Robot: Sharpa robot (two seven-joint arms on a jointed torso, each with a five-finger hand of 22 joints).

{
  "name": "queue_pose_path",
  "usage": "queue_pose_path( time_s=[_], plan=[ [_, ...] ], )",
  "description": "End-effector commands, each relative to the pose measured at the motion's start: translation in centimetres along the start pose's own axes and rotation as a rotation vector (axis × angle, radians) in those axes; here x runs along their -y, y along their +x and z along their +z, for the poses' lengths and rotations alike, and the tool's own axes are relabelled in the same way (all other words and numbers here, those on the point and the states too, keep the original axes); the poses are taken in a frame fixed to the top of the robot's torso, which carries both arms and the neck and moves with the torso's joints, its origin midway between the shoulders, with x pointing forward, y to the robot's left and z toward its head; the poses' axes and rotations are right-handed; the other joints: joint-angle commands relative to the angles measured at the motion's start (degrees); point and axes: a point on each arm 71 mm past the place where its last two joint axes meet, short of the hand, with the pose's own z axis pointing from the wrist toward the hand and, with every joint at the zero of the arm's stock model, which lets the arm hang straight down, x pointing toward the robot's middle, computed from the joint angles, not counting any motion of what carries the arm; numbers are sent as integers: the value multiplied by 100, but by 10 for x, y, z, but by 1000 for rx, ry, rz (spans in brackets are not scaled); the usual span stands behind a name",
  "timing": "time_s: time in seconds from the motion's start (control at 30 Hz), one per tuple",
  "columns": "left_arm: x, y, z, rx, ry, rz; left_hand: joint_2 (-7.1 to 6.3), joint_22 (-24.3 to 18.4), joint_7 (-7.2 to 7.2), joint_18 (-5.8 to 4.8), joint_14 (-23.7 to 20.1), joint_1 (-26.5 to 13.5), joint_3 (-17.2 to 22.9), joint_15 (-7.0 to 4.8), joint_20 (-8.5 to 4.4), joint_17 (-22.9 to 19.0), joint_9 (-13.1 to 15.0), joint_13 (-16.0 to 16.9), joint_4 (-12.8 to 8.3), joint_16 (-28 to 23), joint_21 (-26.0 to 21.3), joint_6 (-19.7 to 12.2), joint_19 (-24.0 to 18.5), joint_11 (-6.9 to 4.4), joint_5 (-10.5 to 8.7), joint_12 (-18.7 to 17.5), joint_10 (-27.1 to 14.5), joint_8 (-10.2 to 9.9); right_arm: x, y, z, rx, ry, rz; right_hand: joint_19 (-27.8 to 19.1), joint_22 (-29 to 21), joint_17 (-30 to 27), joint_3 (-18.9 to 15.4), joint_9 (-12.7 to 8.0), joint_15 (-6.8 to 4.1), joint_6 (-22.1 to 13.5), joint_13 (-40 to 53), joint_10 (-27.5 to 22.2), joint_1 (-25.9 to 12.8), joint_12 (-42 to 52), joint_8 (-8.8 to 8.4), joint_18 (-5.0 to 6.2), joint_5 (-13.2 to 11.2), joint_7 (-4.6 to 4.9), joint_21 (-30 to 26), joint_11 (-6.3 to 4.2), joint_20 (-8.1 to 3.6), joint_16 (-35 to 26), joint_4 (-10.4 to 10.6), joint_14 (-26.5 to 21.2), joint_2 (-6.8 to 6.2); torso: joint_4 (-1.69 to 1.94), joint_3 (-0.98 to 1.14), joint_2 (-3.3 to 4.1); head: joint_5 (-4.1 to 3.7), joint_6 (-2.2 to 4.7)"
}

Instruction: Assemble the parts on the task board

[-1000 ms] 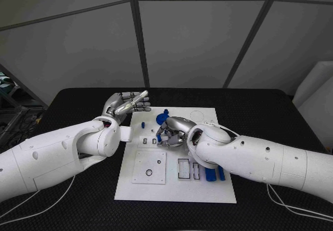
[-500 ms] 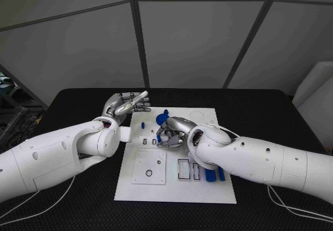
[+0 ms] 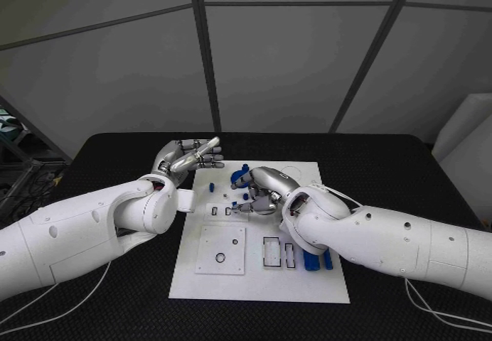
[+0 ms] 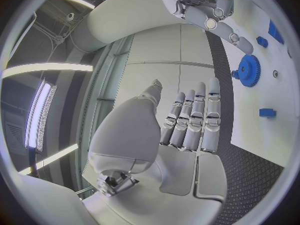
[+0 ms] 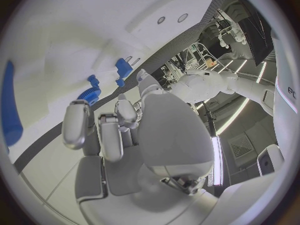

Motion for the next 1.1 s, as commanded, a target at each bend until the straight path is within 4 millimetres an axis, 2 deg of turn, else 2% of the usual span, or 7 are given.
queue_pose_path(
  time_s=[0.03, 0.4, 0.53, 0.67, 0.83, 0.97, 1.1],
  plan=[
    [0, 3, 1, -54, -5, 7, 18, 17, 19, 25, 109, -40, -68, -17, -17, 25, -17, -12, -18, 12, 51, -98, 102, 19, 7, -81, -51, -82, -9, -6, -9, 19, -93, 92, -46, -58, 923, -44, 10, 53, -68, -30, -38, 58, -43, 21, -15, -31, 7, -53, 26, 39, -41, 34, 452, -46, 7, -1, -9, 3, -6],
    [-9, -6, 3, -125, -107, 152, 69, 701, -292, 35, 1867, -95, -280, -576, -541, 1044, 96, 430, -101, 1709, 1321, 334, 1327, -460, 11, 890, 1300, 224, 7, -60, -36, -39, -103, 291, -738, -1060, 83, -132, 103, -67, 570, -607, -432, 270, -643, 383, 196, -77, -157, -742, -112, -52, -633, -97, 200, 232, -73, 12, -142, 102, 0],
    [-20, -7, -1, -208, -252, 283, 205, 2273, -374, -154, 2223, 34, -138, -732, -736, 3378, 143, 843, -193, 4134, 2827, 391, 1840, -561, 33, 1435, 1287, 377, 23, -85, -40, -4, -52, 367, -1703, -2547, -1178, -87, 71, -102, 671, -2062, -1275, 387, -2318, 394, 475, -33, -179, -1872, -159, -93, -1744, -129, -228, 379, -84, 34, -204, 133, -32],
    [-27, -7, -5, -257, -362, 402, 186, 3292, -443, -257, 1965, -127, -69, -757, -778, 5122, 295, 1835, -180, 5859, 3796, 314, 1706, -632, 31, 2743, 861, 758, 39, -105, -43, 44, -2, 439, -2593, -3778, -3685, 108, 28, -2, 759, -3488, -1320, 536, -3953, 336, 608, -18, -114, -3281, -73, 17, -4684, 7, -1347, 385, -75, 55, -257, 191, -67],
    [-29, -6, -8, -307, -445, 533, 176, 4560, -608, -412, 2375, -548, -254, -849, -814, 6665, 513, 2557, 80, 7059, 4742, 556, 2152, -759, 27, 3755, 1083, 1188, 54, -121, -45, 93, 38, 474, -2332, -4158, -4071, 286, 28, 5, 1035, -4642, -828, 573, -5052, 300, 603, 59, -170, -3800, -84, 45, -5653, 160, -1039, 314, -66, 63, -293, 217, -99],
    [-23, 0, -5, -348, -522, 693, 201, 5435, -764, -534, 2579, -1095, -608, -974, -920, 7463, 855, 4499, 526, 7630, 5382, 653, 2439, -942, 32, 5586, 1599, 1730, 66, -131, -46, 131, 65, 470, -2148, -4373, -4309, 376, 26, 6, 1168, -5177, -414, 532, -5556, 226, 611, 87, -151, -4097, -103, 22, -6267, 246, -778, 256, -59, 77, -323, 241, -122],
    [-14, 6, 0, -360, -551, 816, 250, 5675, -929, -562, 2589, -1254, -1131, -1129, -1026, 7578, 1403, 5492, 920, 7708, 5579, 477, 2419, -1035, 38, 6495, 1727, 2426, 71, -136, -48, 152, 65, 416, -2110, -4485, -4417, 423, 27, 6, 1237, -5392, -210, 540, -5790, 183, 604, 106, -178, -4270, -105, 34, -6593, 243, -706, 196, -44, 93, -353, 249, -172]
  ],
)
